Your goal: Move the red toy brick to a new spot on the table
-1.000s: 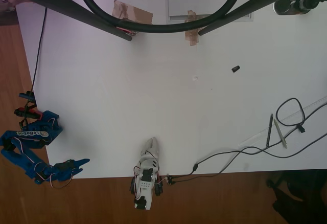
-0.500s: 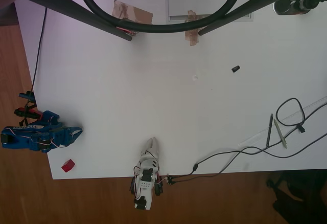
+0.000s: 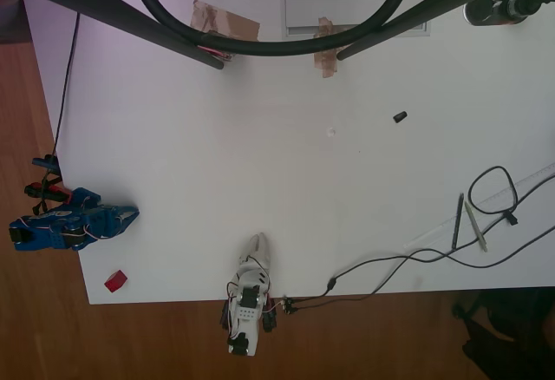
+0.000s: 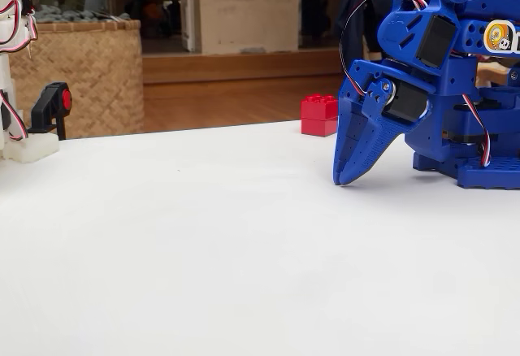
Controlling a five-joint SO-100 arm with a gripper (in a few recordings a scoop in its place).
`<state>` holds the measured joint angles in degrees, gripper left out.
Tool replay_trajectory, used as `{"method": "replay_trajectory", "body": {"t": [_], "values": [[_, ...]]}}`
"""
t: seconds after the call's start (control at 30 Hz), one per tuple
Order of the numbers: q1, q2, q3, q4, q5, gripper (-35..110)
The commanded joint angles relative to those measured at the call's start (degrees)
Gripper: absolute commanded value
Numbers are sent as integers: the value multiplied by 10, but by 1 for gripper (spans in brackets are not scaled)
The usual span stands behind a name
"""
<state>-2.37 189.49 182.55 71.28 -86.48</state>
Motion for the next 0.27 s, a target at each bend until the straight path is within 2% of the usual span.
{"method": "replay_trajectory", "body": {"t": [0.0,0.13,0.23], "values": [[3,18,19,-12,7,3],[5,18,19,-12,29,3],[5,18,19,-14,102,3]]}}
